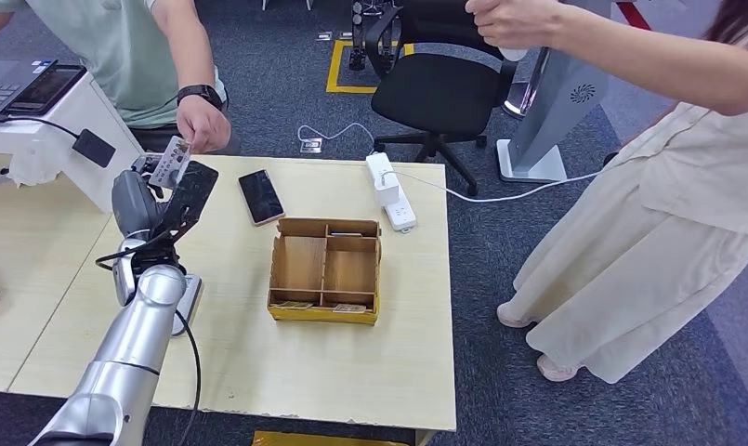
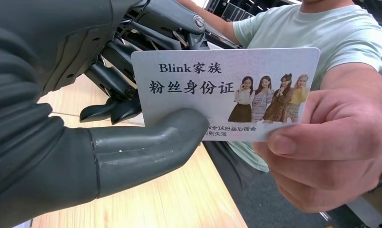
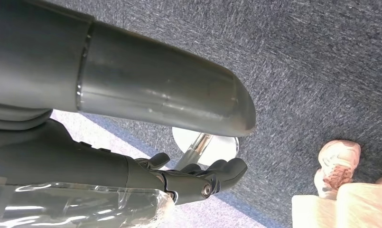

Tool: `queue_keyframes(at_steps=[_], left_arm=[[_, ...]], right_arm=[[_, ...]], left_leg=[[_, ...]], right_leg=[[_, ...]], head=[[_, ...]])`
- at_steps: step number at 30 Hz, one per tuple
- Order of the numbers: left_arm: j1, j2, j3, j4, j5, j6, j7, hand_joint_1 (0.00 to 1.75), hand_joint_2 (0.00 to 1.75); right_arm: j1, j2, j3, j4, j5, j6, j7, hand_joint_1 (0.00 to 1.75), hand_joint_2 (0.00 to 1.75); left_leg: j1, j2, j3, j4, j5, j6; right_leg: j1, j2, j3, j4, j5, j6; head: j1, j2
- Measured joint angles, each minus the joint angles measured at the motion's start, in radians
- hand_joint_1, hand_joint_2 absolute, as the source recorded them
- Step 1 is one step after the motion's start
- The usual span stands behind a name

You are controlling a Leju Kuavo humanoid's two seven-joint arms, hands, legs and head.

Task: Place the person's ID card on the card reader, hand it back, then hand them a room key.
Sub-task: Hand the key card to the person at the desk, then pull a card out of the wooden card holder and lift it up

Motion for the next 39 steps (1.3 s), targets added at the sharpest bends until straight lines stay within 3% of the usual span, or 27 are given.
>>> queue_keyframes(at_steps=[14, 21, 25, 39], left_arm=[[-0.005, -0.007, -0.023, 0.02, -0.01, -0.014, 0.006, 1.75, 1.75], [-0.005, -0.007, -0.025, 0.025, -0.013, -0.013, 0.008, 1.65, 1.75], [-0.005, -0.008, -0.025, 0.026, -0.014, -0.012, 0.008, 0.0, 1.75], [-0.007, -0.01, -0.025, 0.033, -0.036, 0.021, 0.005, 0.0, 1.75]], right_arm=[[0.0, 0.001, 0.001, 0.002, 0.0, -0.001, 0.01, 0.0, 0.0], [0.0, 0.001, 0.005, 0.003, 0.0, -0.001, 0.01, 0.0, 0.0], [0.0, 0.001, 0.008, 0.003, 0.0, -0.001, 0.01, 0.0, 0.0], [0.0, 0.001, 0.016, 0.003, 0.0, -0.001, 0.01, 0.0, 0.0]], left_leg=[[0.0, 0.0, 0.0, 0.0, 0.0, 0.0], [0.0, 0.0, 0.0, 0.0, 0.0, 0.0], [0.0, 0.0, 0.0, 0.0, 0.0, 0.0], [0.0, 0.0, 0.0, 0.0, 0.0, 0.0]], right_leg=[[0.0, 0.0, 0.0, 0.0, 0.0, 0.0], [0.0, 0.0, 0.0, 0.0, 0.0, 0.0], [0.0, 0.0, 0.0, 0.0, 0.0, 0.0], [0.0, 0.0, 0.0, 0.0, 0.0, 0.0]], head=[[0.0, 0.0], [0.0, 0.0], [0.0, 0.0], [0.0, 0.0]])
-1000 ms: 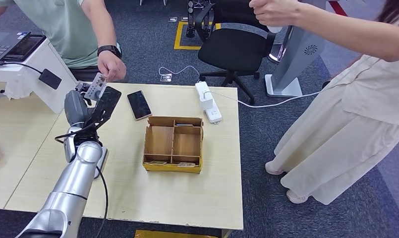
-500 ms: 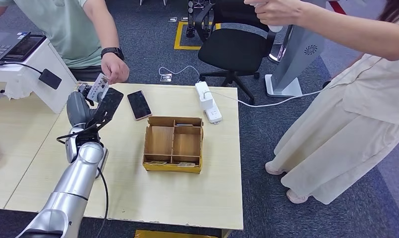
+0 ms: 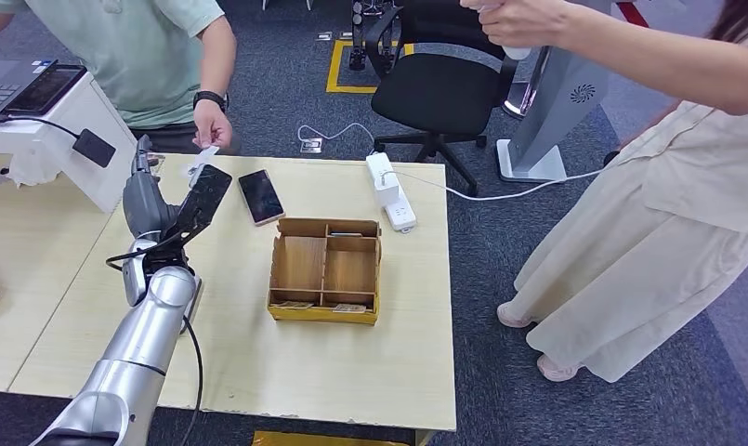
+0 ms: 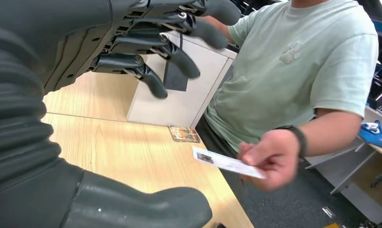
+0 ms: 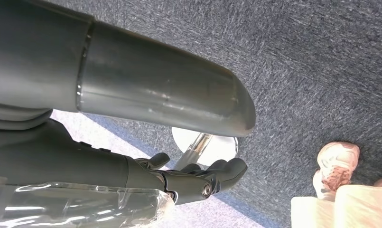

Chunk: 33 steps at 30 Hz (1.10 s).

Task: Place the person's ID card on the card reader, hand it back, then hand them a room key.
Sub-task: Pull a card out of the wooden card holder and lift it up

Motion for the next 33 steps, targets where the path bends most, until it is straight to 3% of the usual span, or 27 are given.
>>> queue_keyframes(at_steps=[17, 23, 33], left_arm=[[0.008, 0.005, 0.0, -0.002, -0.007, 0.009, -0.004, 0.0, 1.75], [0.053, 0.032, 0.0, -0.036, -0.006, 0.018, -0.029, 0.0, 1.75], [0.152, 0.073, 0.012, -0.165, -0.076, 0.126, -0.109, 0.0, 1.75]], right_arm=[[0.0, 0.0, 0.002, 0.0, -0.005, 0.0, 0.0, 0.0, 0.0], [0.001, 0.0, 0.002, 0.0, -0.019, 0.0, -0.003, 0.0, 0.0], [0.002, 0.0, 0.002, 0.0, -0.028, 0.001, -0.01, 0.0, 0.0]], left_leg=[[0.0, 0.0, 0.0, 0.0, 0.0, 0.0], [0.0, 0.0, -0.001, 0.0, 0.0, 0.0], [0.0, -0.001, -0.001, 0.0, 0.0, 0.0]], right_leg=[[0.0, 0.0, 0.0, 0.0, 0.0, 0.0], [0.0, 0.0, 0.0, 0.0, 0.0, 0.0], [0.0, -0.001, 0.0, 0.0, 0.0, 0.0]], head=[[0.0, 0.0], [0.0, 0.0], [0.0, 0.0]])
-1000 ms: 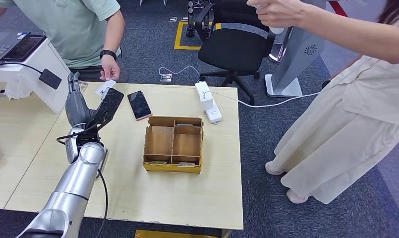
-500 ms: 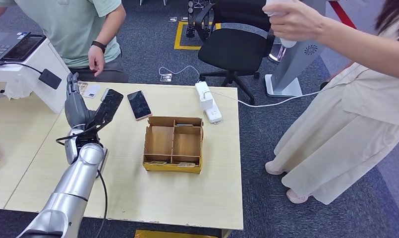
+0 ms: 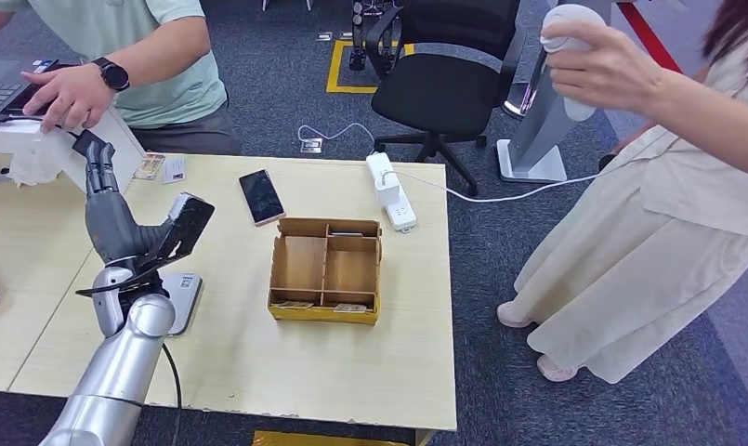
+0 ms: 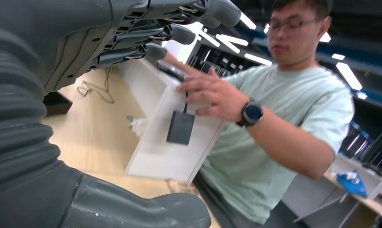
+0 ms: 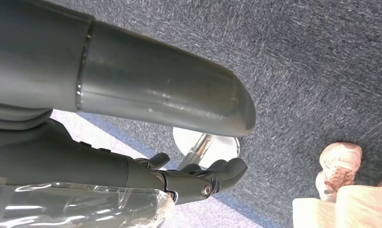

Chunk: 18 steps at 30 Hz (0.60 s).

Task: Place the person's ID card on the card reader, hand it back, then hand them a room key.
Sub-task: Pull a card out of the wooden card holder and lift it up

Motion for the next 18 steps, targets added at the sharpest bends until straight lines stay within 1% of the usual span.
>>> queue_keyframes(at_steps=[3, 8, 12, 18], left_arm=[[0.032, 0.007, 0.004, -0.044, -0.029, 0.026, -0.023, 0.0, 1.75], [0.085, 0.019, 0.016, -0.104, -0.051, 0.036, -0.037, 0.0, 1.75], [0.146, 0.031, 0.028, -0.151, -0.072, 0.031, -0.039, 0.0, 1.75], [0.231, 0.041, 0.041, -0.214, -0.092, 0.0, -0.041, 0.0, 1.75]], right_arm=[[0.001, 0.0, 0.0, 0.0, -0.008, 0.0, -0.005, 0.0, 0.0], [0.002, 0.0, 0.0, 0.0, -0.015, -0.001, -0.009, 0.0, 0.0], [0.009, 0.0, 0.0, 0.0, -0.023, -0.002, -0.01, 0.0, 0.0], [0.014, 0.0, -0.001, 0.0, -0.031, -0.002, -0.012, 0.0, 0.0]], left_leg=[[0.0, 0.0, 0.0, 0.0, 0.0, 0.0], [0.0, 0.0, 0.0, 0.0, 0.0, 0.0], [0.0, 0.0, 0.0, 0.0, 0.0, 0.0], [0.0, 0.0, 0.0, 0.0, 0.0, 0.0]], right_leg=[[0.0, 0.0, 0.0, 0.0, 0.0, 0.0], [0.0, 0.0, 0.0, 0.0, 0.0, 0.0], [0.0, 0.0, 0.0, 0.0, 0.0, 0.0], [0.0, 0.0, 0.0, 0.0, 0.0, 0.0]], head=[[0.0, 0.0], [0.0, 0.0], [0.0, 0.0], [0.0, 0.0]])
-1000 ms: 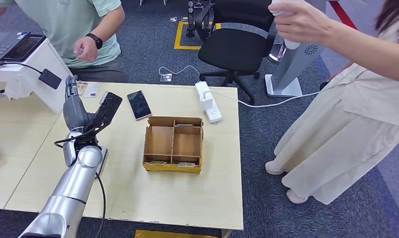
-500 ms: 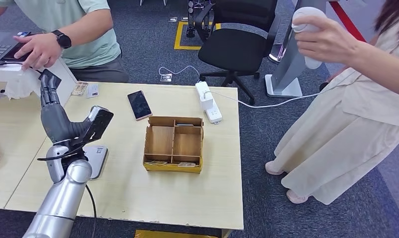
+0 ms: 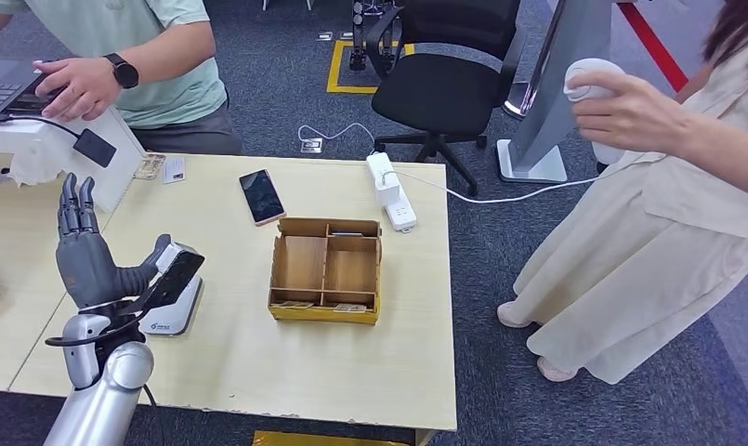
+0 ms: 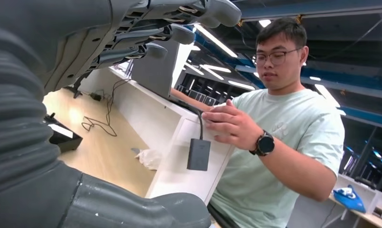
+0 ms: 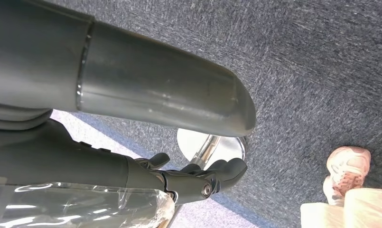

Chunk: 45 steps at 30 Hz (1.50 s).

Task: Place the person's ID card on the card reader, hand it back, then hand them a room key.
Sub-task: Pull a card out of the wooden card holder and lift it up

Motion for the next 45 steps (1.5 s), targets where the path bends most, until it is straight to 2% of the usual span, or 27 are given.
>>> queue_keyframes(at_steps=[8, 23, 37, 45], left_arm=[[0.08, 0.0, 0.001, -0.039, -0.052, -0.02, 0.0, 0.0, 1.75], [0.122, -0.003, -0.01, -0.04, -0.132, -0.054, 0.002, 0.0, 1.75], [0.134, 0.002, -0.032, -0.037, -0.207, -0.061, 0.016, 0.0, 1.75], [0.115, 0.035, -0.078, -0.014, -0.309, -0.093, 0.027, 0.0, 1.75]], right_arm=[[0.001, 0.0, -0.003, 0.0, -0.007, 0.0, -0.006, 0.0, 0.0], [0.0, 0.0, -0.008, 0.0, -0.009, 0.0, -0.011, 0.0, 0.0], [0.001, 0.0, -0.01, 0.0, 0.007, 0.0, 0.009, 0.0, 0.0], [0.002, 0.0, -0.01, 0.0, 0.013, 0.0, 0.019, 0.0, 0.0]], left_leg=[[0.0, 0.0, 0.0, 0.0, 0.0, 0.0], [0.0, 0.0, 0.0, 0.0, 0.0, 0.0], [0.0, 0.0, 0.0, 0.0, 0.0, 0.0], [0.0, 0.0, 0.0, 0.0, 0.0, 0.0]], right_leg=[[0.0, 0.0, 0.0, 0.0, 0.0, 0.0], [0.0, 0.0, 0.0, 0.0, 0.0, 0.0], [0.0, 0.0, -0.001, 0.0, 0.0, 0.0], [0.0, 0.001, -0.001, 0.0, 0.0, 0.0]], head=[[0.0, 0.0], [0.0, 0.0], [0.0, 0.0], [0.0, 0.0]])
